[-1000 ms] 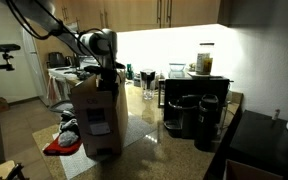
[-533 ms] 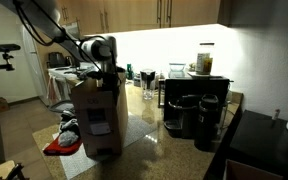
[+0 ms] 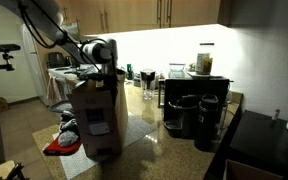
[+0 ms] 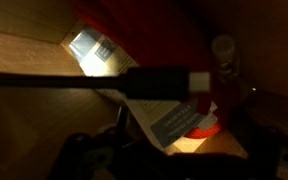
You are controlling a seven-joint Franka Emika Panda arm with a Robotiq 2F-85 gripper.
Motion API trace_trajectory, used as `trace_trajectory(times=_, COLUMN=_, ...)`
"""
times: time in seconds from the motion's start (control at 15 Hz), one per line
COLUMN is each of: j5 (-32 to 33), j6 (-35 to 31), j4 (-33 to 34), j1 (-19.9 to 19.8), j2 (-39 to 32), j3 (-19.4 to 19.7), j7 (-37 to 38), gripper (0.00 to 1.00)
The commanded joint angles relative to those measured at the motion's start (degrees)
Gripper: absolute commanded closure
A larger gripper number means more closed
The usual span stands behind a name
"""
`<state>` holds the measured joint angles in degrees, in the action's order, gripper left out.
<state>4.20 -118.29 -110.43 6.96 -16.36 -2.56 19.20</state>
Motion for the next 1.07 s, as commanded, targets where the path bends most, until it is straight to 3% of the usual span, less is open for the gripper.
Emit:
trace_trajectory(times=0.0, j5=0.4, j6=-1.7, j4=0.1, j1=0.5, j2=-2.0, j3=0.4, j7=1.6, gripper=0.27)
trace_trajectory(times=0.73, j5=-2.6, j6=-1.7, j4=0.6, j1=-0.4, j2=-3.4, j3=0.8, j7=1.0, gripper=0.98)
trace_trajectory(times=1.0, j5=-4.6, j6=-1.7, j4=1.6, j1=-0.9, j2=-4.7, j3=1.2, j7=0.3, gripper=1.0)
